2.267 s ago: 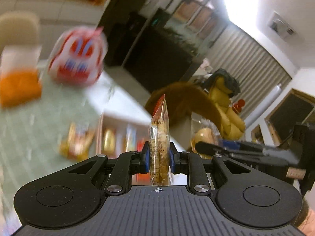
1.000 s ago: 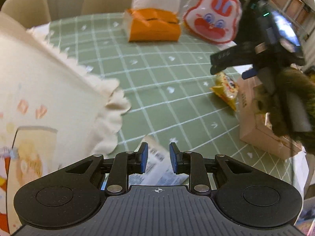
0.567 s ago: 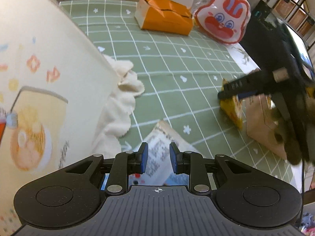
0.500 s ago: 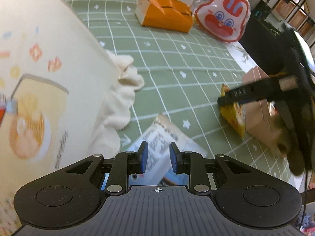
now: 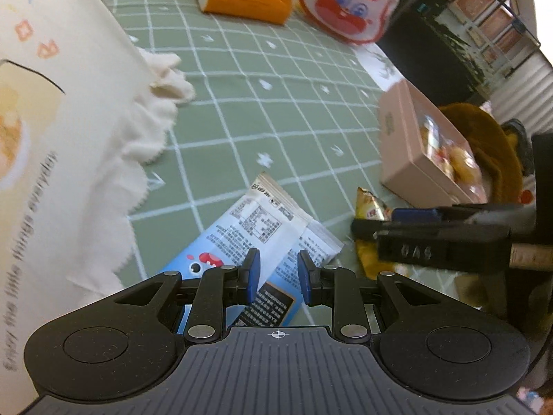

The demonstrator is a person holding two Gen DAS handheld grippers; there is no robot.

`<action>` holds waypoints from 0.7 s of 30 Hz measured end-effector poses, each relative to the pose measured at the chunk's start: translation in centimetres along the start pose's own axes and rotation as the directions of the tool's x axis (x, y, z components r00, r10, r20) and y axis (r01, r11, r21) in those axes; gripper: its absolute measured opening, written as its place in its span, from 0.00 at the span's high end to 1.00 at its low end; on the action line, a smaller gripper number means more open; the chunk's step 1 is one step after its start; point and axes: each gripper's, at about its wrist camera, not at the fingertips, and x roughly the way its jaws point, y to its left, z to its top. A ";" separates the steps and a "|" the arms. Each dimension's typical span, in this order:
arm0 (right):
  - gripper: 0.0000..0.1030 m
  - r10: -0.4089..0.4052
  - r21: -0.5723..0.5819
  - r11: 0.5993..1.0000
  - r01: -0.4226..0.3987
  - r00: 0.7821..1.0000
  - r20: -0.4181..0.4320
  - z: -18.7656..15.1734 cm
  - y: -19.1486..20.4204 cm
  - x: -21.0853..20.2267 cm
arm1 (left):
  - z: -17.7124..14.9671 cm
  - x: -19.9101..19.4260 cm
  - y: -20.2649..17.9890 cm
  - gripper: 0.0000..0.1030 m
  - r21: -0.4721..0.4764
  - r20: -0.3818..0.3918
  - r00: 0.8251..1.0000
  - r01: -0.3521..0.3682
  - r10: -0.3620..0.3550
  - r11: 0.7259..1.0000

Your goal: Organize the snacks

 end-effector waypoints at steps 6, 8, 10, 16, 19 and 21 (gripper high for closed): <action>0.25 -0.009 0.041 0.999 0.009 1.000 0.009 -3.3 -1.1 -1.0 | -0.4 -2.0 0.2 0.74 0.038 0.079 0.997 -0.006 0.003 0.999; 0.25 0.003 0.076 0.997 -0.003 1.000 0.011 -4.3 -1.7 -1.2 | -0.4 -2.3 1.2 0.74 0.023 0.093 0.994 -0.062 0.059 0.998; 0.25 0.009 0.106 0.994 -0.010 1.000 0.013 -5.0 -2.1 -1.3 | -0.5 -2.3 2.6 0.74 -0.018 0.081 0.991 -0.103 0.104 0.994; 0.22 0.008 0.107 0.994 -0.015 0.998 0.067 -6.7 -2.0 -3.2 | -2.4 -1.6 3.0 0.73 -0.033 0.027 0.996 -0.081 0.081 0.996; 0.21 0.007 0.101 0.995 -0.014 0.998 0.067 -7.5 -2.0 -3.3 | -3.4 -1.2 1.4 0.73 0.019 0.018 0.998 -0.064 0.064 0.998; 0.21 0.006 0.106 0.994 -0.012 0.998 0.059 -8.1 -2.1 -3.1 | -3.7 -1.4 0.3 0.73 0.067 0.030 0.996 -0.090 0.088 0.994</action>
